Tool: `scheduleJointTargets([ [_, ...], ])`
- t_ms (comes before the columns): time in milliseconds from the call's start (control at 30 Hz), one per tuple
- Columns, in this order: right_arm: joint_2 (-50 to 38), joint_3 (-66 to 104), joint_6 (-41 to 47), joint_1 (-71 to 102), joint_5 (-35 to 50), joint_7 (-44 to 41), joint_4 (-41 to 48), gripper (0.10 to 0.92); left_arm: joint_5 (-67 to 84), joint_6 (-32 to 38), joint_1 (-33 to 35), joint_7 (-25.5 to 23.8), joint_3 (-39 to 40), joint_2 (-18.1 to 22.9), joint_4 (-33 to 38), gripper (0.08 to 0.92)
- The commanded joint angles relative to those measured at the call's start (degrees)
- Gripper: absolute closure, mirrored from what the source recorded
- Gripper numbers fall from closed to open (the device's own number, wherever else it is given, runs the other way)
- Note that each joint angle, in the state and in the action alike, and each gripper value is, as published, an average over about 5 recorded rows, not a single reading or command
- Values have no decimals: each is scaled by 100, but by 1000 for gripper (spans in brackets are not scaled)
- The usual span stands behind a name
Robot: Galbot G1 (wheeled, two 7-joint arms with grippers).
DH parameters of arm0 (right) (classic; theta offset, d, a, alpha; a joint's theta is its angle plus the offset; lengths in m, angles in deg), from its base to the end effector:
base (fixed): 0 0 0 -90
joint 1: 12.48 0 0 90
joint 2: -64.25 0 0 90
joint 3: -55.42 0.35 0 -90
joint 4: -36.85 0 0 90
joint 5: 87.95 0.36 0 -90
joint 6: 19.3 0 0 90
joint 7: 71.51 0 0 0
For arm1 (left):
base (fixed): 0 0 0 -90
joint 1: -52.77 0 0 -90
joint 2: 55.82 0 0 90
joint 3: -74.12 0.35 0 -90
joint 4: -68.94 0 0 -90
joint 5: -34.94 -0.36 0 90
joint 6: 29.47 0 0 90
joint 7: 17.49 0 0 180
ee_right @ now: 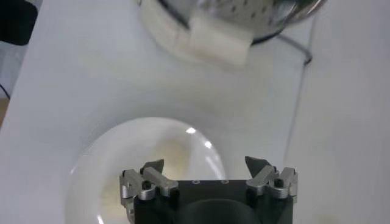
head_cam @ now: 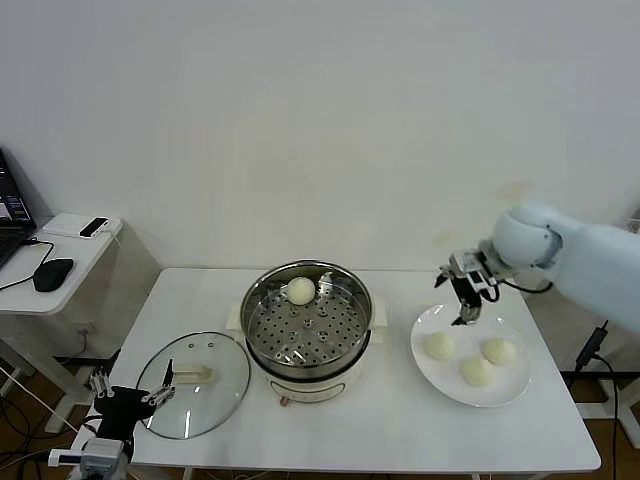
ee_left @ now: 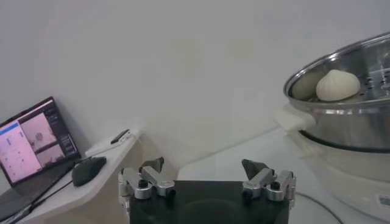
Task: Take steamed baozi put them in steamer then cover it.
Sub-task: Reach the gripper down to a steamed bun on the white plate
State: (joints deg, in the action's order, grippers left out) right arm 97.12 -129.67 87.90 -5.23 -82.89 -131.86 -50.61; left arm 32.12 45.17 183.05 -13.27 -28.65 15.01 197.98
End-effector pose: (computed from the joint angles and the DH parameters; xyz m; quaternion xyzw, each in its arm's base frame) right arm 0.4915 -0.1129 -0.0947 0.5014 -0.5378 0.5825 0.3465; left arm 0.1459 0.0988 -0.2496 0.0444 -0.9663 -0.2266 0.1137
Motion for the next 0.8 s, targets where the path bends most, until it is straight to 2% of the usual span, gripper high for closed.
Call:
scheduleJointTargets([
  [33,-166,977,170,1546,-549,42,433,203,-1,-7,12,-2,-16,1,0,177],
  [367,566,1423,20,2394,-1044,119,1214,203,-5,-21,36,-7,-129,69,-49,177],
  [800,1251,1681,-154,2673,-1401,244,1977,203,-2,-17,63,-14,-254,78,-73,177],
])
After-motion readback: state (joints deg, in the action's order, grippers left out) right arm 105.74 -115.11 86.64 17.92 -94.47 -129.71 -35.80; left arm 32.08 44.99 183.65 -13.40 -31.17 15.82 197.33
